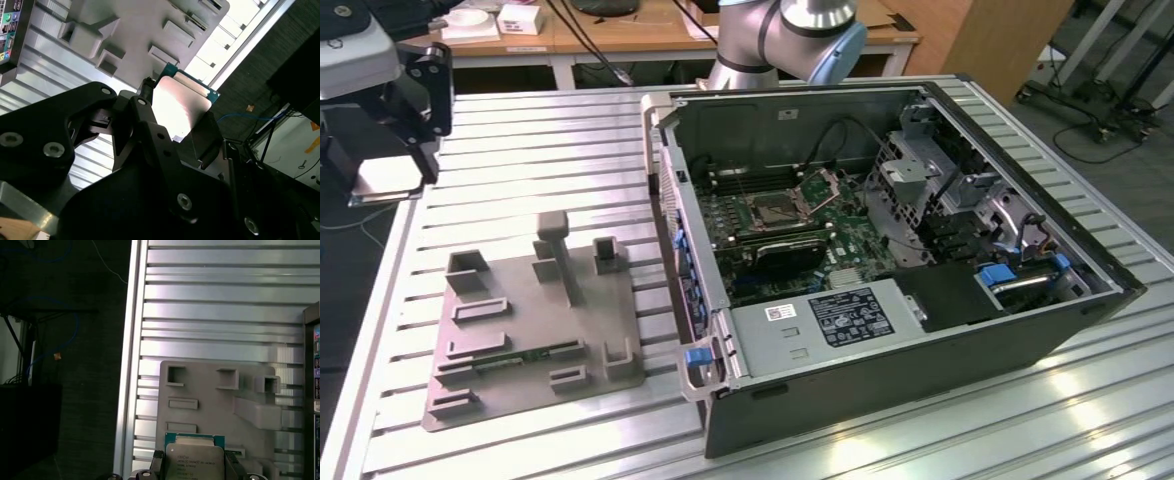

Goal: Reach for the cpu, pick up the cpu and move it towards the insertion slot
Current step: 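Pick up the cpu and move it towards the insertion slot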

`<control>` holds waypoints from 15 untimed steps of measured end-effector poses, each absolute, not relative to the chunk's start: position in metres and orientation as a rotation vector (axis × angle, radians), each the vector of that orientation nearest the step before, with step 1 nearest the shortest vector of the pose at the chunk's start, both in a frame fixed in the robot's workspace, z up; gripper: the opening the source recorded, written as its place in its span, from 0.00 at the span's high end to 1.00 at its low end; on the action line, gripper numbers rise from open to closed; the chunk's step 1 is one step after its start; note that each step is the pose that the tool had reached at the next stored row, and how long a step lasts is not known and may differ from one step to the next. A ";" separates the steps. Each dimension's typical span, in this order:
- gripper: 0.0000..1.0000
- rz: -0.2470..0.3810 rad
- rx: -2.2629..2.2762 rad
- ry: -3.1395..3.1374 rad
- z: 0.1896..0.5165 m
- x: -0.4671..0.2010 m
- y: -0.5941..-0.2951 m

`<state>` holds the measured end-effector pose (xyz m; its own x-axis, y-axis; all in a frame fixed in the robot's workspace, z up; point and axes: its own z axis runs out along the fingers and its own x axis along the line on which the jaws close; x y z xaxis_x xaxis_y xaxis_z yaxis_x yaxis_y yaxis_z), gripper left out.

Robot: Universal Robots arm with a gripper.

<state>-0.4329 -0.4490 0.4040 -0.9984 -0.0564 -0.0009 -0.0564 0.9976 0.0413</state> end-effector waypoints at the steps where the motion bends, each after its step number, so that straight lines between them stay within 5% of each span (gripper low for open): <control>1: 0.45 -0.065 0.089 -3.139 0.404 -0.432 -0.449; 15: 0.45 -0.065 0.089 -3.139 0.404 -0.427 -0.449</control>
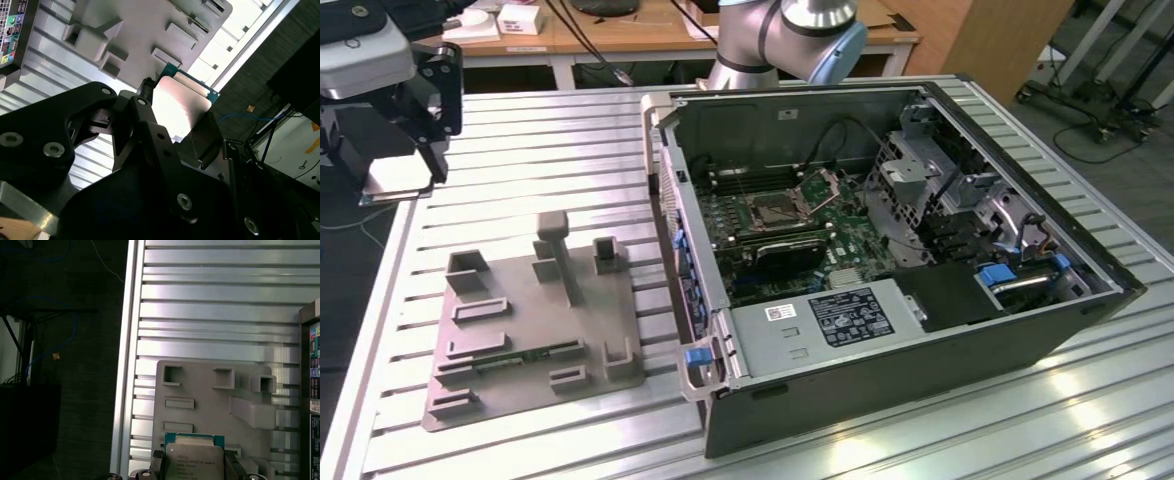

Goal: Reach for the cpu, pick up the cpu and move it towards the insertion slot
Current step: 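Pick up the cpu and move it towards the insertion slot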

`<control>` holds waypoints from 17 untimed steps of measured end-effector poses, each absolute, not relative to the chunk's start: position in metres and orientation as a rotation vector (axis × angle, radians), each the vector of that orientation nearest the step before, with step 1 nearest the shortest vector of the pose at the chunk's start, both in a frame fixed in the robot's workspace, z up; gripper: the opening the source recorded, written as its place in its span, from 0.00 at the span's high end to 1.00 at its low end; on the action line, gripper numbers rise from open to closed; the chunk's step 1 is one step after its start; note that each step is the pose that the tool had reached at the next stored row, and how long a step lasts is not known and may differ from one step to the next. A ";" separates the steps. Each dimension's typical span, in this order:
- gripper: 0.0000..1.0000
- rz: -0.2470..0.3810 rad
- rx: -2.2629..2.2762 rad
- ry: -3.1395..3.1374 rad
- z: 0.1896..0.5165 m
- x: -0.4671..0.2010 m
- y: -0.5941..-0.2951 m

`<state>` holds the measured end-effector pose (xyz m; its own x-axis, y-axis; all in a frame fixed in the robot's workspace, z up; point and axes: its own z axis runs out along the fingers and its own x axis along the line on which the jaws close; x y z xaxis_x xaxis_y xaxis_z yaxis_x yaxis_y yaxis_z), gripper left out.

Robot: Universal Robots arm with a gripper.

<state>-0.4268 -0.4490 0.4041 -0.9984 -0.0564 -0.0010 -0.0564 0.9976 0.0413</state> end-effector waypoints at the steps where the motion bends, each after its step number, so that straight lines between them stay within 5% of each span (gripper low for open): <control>1: 0.45 -0.065 0.089 -3.139 0.405 -0.427 -0.449; 17: 0.45 -0.065 0.089 -3.139 0.410 -0.419 -0.449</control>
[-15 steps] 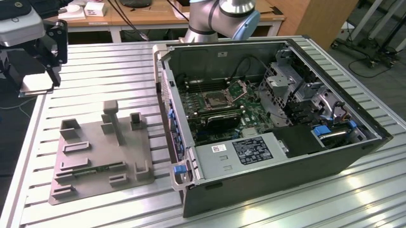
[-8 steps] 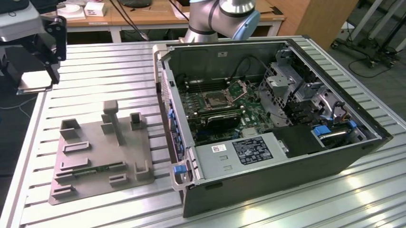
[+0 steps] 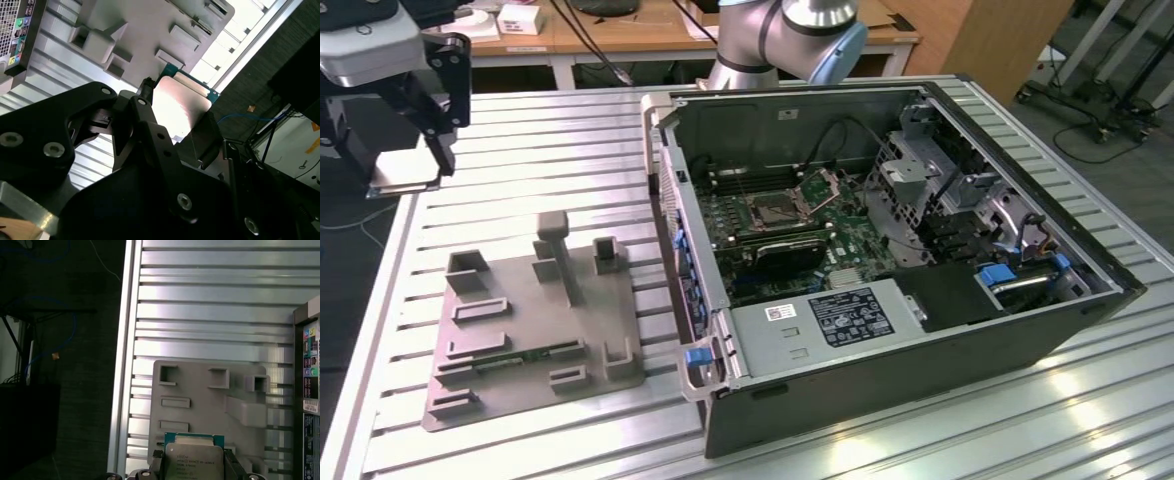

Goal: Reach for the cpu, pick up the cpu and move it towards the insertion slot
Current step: 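Pick up the cpu and move it towards the insertion slot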

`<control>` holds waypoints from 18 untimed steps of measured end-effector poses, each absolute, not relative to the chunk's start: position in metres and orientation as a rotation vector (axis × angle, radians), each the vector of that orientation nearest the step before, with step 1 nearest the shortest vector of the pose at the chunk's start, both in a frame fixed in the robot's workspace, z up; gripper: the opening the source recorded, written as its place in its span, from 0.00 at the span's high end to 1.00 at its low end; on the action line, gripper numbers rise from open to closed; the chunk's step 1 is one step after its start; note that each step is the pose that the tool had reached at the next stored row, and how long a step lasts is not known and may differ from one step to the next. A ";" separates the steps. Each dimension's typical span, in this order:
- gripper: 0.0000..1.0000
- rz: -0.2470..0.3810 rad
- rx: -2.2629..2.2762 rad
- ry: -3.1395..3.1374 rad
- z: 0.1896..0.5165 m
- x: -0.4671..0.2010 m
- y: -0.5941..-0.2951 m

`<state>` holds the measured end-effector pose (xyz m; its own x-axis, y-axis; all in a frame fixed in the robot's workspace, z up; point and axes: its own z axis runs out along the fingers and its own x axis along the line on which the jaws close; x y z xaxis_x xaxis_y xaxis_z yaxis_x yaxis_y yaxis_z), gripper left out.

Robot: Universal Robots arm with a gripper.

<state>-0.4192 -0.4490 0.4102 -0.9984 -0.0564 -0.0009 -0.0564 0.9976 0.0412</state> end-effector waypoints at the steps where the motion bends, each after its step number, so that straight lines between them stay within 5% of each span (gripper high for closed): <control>1: 0.45 -0.065 0.089 -3.139 0.410 -0.419 -0.449; 18: 0.45 -0.065 0.089 -3.139 0.410 -0.411 -0.449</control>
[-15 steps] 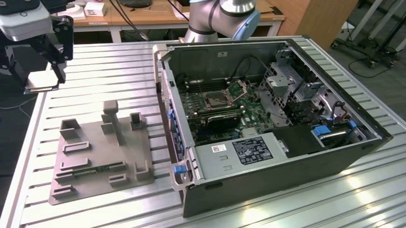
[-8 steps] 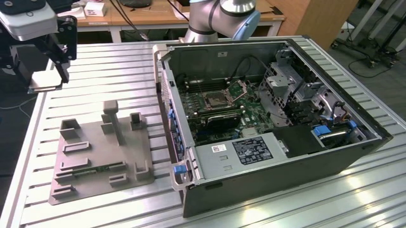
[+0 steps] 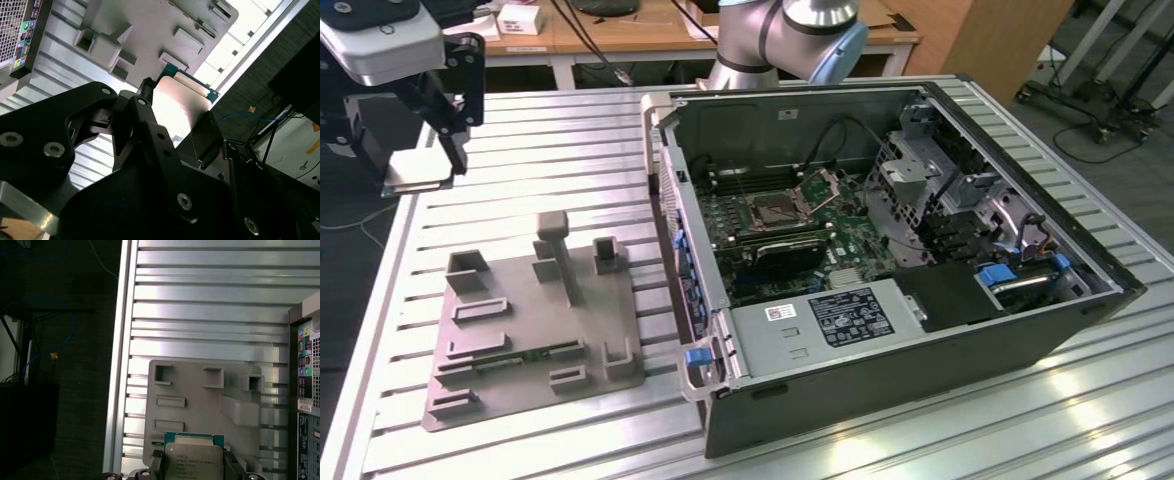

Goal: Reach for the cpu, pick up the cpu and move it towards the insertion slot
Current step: 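Pick up the cpu and move it towards the insertion slot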

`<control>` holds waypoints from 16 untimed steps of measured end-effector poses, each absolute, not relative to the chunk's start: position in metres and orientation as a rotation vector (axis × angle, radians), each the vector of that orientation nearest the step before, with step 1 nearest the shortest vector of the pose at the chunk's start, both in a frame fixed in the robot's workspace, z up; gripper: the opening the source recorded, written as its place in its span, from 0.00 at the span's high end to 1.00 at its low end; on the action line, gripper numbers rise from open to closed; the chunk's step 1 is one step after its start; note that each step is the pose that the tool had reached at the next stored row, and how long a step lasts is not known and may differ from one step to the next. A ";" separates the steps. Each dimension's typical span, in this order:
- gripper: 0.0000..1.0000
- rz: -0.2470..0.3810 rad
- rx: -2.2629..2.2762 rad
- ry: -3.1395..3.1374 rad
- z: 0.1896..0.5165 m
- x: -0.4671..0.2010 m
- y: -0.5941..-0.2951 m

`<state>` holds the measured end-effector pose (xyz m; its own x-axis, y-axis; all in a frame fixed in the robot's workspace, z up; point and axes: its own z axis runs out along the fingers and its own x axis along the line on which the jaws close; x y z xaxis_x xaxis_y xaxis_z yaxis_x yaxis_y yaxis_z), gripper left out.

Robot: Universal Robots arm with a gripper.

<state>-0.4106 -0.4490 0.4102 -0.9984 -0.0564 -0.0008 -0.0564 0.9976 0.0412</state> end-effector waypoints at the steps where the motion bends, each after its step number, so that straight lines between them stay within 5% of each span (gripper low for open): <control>1: 0.45 -0.065 0.089 -3.139 0.410 -0.410 -0.449; 16: 0.45 -0.065 0.089 -3.139 0.410 -0.404 -0.449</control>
<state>-0.4037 -0.4490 0.4101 -0.9984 -0.0563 -0.0010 -0.0563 0.9976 0.0413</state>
